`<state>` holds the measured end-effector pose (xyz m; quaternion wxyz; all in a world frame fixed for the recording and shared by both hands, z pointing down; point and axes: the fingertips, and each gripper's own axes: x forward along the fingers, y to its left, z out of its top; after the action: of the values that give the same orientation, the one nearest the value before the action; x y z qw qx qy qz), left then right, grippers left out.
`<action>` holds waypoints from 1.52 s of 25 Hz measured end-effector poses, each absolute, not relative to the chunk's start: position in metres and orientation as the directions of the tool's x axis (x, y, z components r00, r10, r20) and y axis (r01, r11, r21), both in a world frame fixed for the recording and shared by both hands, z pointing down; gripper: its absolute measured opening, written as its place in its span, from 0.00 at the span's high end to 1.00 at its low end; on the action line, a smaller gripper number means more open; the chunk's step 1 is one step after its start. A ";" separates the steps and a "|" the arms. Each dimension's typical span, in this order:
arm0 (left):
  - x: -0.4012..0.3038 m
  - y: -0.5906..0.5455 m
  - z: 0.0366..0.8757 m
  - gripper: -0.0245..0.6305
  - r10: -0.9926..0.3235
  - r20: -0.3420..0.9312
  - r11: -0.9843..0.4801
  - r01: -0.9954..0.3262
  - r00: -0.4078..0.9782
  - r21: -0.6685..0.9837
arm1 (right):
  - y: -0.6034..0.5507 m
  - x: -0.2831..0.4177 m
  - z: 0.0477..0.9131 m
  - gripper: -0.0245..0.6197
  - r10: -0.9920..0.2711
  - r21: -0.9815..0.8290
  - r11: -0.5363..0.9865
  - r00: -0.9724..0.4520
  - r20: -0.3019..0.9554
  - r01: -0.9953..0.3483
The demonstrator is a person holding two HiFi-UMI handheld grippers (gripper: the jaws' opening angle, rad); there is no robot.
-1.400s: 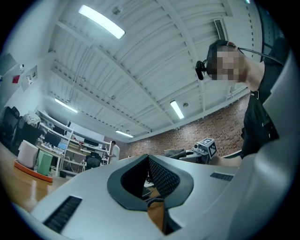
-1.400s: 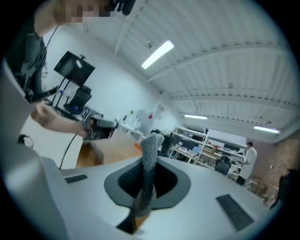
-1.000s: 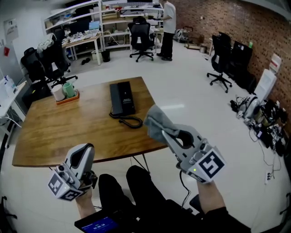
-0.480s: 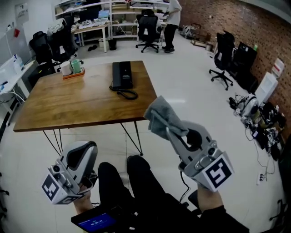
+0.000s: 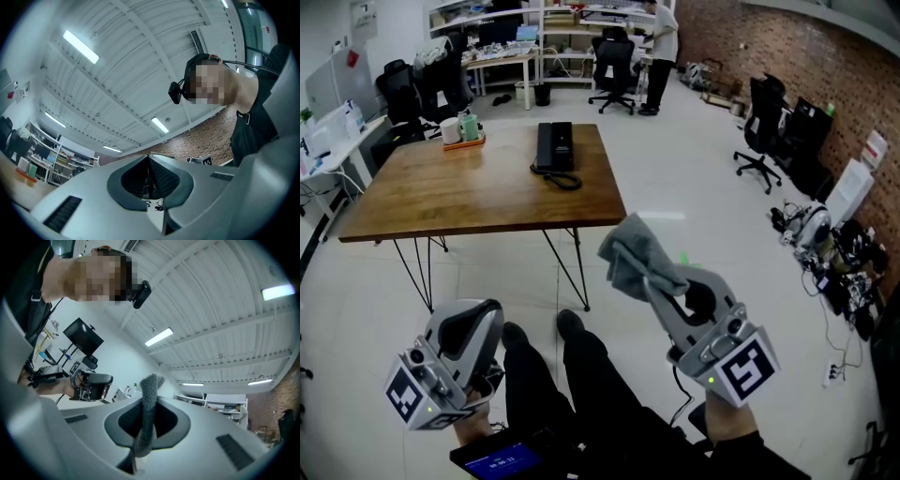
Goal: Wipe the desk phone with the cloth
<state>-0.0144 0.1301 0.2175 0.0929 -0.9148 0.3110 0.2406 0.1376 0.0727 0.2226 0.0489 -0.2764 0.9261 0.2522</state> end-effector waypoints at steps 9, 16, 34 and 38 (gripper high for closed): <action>-0.001 0.147 0.216 0.97 -0.520 -0.473 -0.776 -0.625 0.711 -0.086 | 0.098 0.152 0.224 0.92 -0.493 0.439 0.704 -0.829 -0.265 -0.559; -0.001 0.148 0.219 0.97 -0.529 -0.467 -0.775 -0.627 0.709 -0.074 | 0.097 0.149 0.223 0.92 -0.485 0.439 0.708 -0.833 -0.266 -0.553; -0.008 0.142 0.222 0.97 -0.545 -0.473 -0.768 -0.639 0.692 -0.051 | 0.094 0.141 0.224 0.93 -0.477 0.469 0.694 -0.837 -0.270 -0.546; -0.008 0.143 0.221 0.97 -0.542 -0.472 -0.769 -0.637 0.695 -0.054 | 0.096 0.140 0.222 0.93 -0.472 0.472 0.694 -0.838 -0.273 -0.544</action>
<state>-0.0077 0.1428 0.2210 0.1071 -0.9143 0.3225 0.2203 0.1401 0.0958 0.2223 0.0651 -0.2767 0.9180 0.2765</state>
